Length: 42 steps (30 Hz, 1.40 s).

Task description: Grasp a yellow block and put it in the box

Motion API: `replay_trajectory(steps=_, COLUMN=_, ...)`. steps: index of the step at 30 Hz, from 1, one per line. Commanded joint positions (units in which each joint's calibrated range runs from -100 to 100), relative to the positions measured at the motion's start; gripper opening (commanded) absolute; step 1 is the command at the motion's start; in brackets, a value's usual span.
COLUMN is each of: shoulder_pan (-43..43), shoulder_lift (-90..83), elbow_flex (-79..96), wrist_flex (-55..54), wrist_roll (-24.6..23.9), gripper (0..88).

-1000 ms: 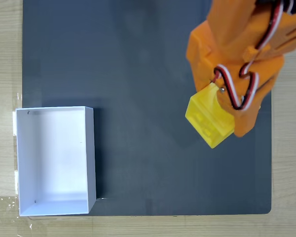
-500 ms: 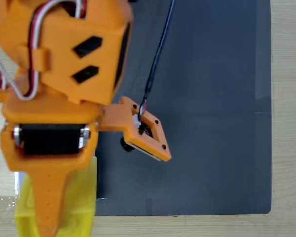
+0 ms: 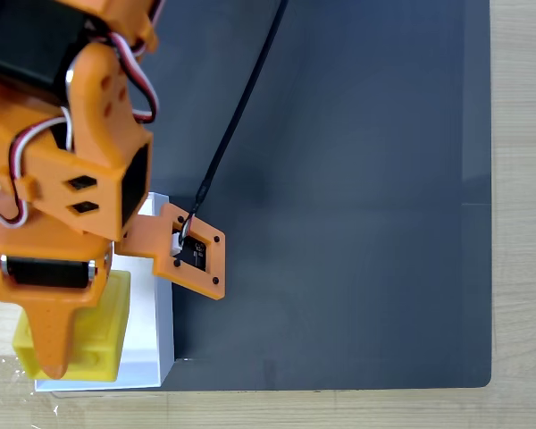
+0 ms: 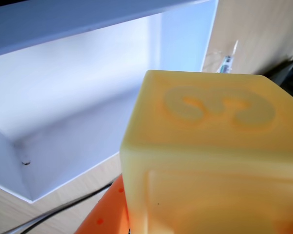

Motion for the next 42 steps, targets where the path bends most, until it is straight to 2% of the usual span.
replay_trajectory(steps=1, shoulder_pan=0.80, shoulder_lift=0.67, elbow_flex=-3.51, wrist_flex=-1.01, wrist_roll=0.08, gripper=29.5)
replay_trajectory(steps=13, shoulder_pan=3.24, shoulder_lift=5.41, elbow_flex=-3.51, wrist_flex=-1.18, wrist_roll=0.18, gripper=30.4)
replay_trajectory(steps=22, shoulder_pan=2.82, shoulder_lift=5.84, elbow_flex=-2.52, wrist_flex=-2.23, wrist_roll=0.29, gripper=47.8)
replay_trajectory(steps=31, shoulder_pan=1.39, shoulder_lift=3.97, elbow_flex=-2.52, wrist_flex=-2.14, wrist_roll=-0.03, gripper=48.5)
replay_trajectory(steps=35, shoulder_pan=0.29, shoulder_lift=-0.26, elbow_flex=-0.80, wrist_flex=-2.05, wrist_roll=-0.24, gripper=41.1)
replay_trajectory(steps=38, shoulder_pan=-1.22, shoulder_lift=-5.69, elbow_flex=3.54, wrist_flex=-2.05, wrist_roll=-0.55, gripper=29.7)
replay_trajectory(steps=42, shoulder_pan=-2.32, shoulder_lift=-16.62, elbow_flex=12.68, wrist_flex=-2.05, wrist_roll=-4.64, gripper=13.7)
